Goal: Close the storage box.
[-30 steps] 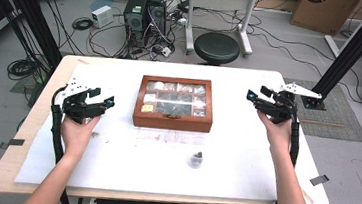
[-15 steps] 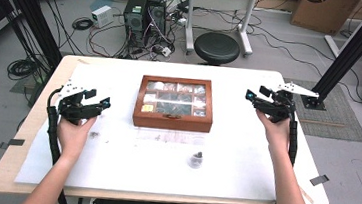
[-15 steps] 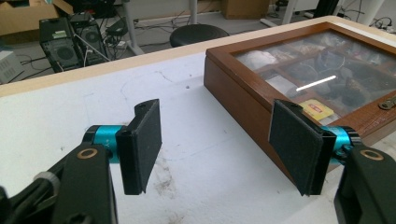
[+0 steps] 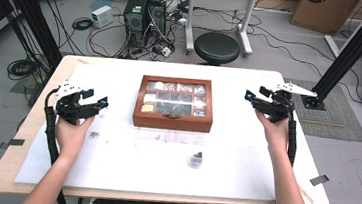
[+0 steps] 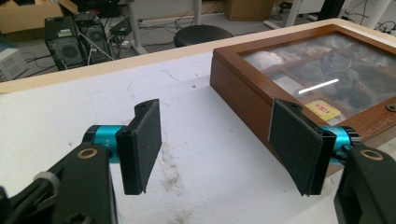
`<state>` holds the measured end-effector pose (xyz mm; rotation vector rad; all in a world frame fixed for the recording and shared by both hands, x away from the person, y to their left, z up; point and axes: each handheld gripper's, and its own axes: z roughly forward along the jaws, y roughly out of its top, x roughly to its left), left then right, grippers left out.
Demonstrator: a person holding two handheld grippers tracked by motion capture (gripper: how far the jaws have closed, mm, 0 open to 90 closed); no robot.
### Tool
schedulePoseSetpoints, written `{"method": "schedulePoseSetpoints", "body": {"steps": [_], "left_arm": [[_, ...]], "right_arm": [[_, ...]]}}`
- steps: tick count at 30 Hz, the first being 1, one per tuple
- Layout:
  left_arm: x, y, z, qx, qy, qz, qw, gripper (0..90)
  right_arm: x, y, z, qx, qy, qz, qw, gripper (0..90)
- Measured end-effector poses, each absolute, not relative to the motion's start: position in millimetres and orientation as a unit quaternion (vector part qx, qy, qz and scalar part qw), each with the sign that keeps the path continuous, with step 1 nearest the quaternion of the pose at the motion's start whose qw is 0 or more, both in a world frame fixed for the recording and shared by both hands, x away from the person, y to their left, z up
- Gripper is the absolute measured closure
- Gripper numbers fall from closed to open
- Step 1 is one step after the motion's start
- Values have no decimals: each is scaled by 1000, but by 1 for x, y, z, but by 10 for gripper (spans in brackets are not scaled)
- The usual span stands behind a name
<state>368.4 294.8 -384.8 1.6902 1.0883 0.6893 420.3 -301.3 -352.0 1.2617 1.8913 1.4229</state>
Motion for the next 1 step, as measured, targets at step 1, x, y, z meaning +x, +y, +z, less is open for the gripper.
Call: {"method": "schedulePoseSetpoints", "body": {"steps": [1], "left_arm": [[369,295,-385,694,448,284,486,346]], "right_arm": [[420,-301,-352,458,687,517,228,317]]}}
